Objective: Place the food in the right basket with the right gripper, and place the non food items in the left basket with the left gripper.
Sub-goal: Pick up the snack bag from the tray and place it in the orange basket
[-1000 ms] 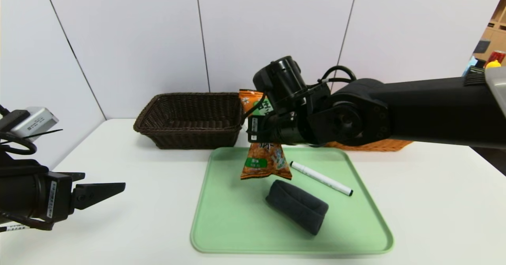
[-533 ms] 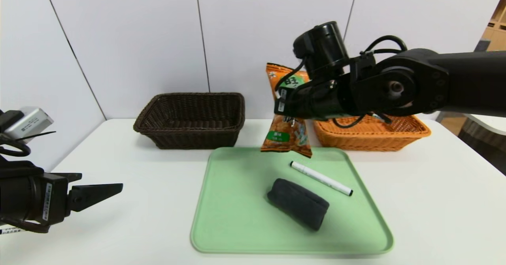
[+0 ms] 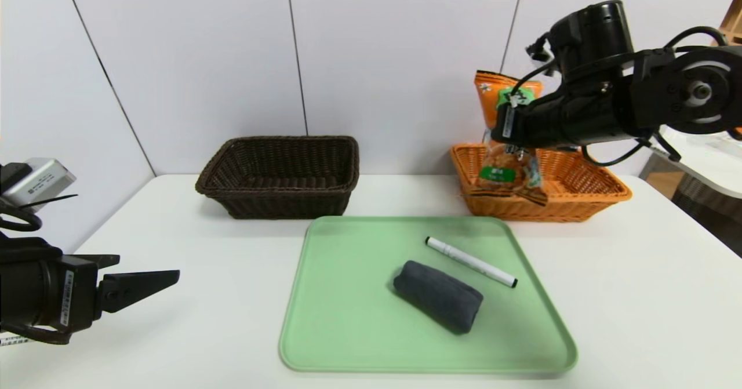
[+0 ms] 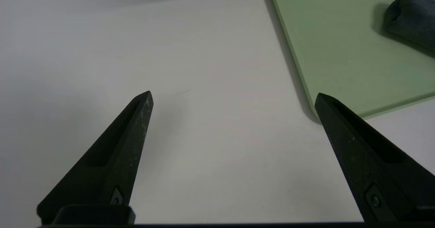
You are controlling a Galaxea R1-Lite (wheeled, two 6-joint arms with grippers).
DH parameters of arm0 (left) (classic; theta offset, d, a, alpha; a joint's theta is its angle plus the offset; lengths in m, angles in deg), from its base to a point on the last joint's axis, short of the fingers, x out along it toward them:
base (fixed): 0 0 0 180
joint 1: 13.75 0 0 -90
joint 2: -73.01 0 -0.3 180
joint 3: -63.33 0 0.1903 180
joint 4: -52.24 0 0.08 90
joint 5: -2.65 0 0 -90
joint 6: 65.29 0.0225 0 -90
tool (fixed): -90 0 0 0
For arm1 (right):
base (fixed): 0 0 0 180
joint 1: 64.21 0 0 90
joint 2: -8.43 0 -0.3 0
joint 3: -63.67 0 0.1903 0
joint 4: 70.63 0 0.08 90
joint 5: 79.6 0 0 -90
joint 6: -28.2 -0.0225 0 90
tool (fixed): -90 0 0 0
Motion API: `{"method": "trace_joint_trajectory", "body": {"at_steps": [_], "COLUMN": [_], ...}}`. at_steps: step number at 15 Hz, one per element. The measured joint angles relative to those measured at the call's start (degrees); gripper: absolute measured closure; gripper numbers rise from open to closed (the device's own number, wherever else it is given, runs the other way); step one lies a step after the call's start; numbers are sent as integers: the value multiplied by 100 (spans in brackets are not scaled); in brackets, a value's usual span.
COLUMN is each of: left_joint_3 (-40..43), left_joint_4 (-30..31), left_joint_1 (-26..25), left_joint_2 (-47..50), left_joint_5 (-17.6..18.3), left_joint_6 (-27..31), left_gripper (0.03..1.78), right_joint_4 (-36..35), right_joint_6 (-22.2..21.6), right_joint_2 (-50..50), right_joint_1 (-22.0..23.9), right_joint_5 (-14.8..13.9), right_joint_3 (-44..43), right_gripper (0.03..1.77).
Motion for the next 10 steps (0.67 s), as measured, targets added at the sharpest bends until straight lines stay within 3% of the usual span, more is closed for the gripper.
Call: {"method": "trace_joint_trajectory", "body": {"at_steps": [3, 10], "left_joint_3": [4, 152], "left_joint_4": [11, 11], "left_joint_1": [0, -5], "left_joint_2": [9, 76], "left_joint_5": [0, -9], "left_joint_6": [-6, -22], "left_gripper": [12, 12], "right_joint_4": [-41, -227], "right_joint_6": [976, 4064], "right_joint_2": [-113, -201], "right_joint_1": [397, 1023], "right_joint_5": [48, 505], "right_joint_3": [63, 167], "right_gripper": [137, 137]}}
